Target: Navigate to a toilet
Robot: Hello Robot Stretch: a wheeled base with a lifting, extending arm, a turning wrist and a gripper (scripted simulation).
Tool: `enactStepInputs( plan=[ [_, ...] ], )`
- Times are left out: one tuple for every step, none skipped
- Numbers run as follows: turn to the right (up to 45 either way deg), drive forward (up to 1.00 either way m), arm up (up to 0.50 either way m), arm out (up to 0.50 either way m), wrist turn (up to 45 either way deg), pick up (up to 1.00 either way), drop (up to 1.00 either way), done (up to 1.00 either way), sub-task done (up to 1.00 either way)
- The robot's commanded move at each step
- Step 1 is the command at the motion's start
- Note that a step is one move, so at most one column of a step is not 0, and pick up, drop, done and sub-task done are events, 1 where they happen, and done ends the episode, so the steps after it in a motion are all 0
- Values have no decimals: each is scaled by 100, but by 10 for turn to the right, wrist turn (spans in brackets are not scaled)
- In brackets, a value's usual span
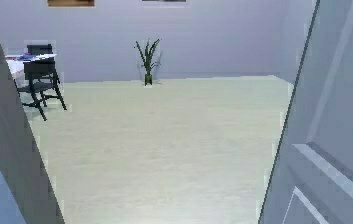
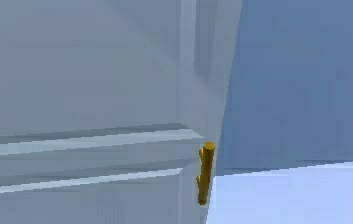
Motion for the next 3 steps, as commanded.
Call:
enactStepInputs(
  plan=[
    [30, 0, 0, 0, 0, 0, 0, 0, 0],
    [0, 90, 0, 0, 0, 0, 0, 0, 0],
    [450, 0, 0, 0, 0, 0, 0, 0, 0]
  ],
)
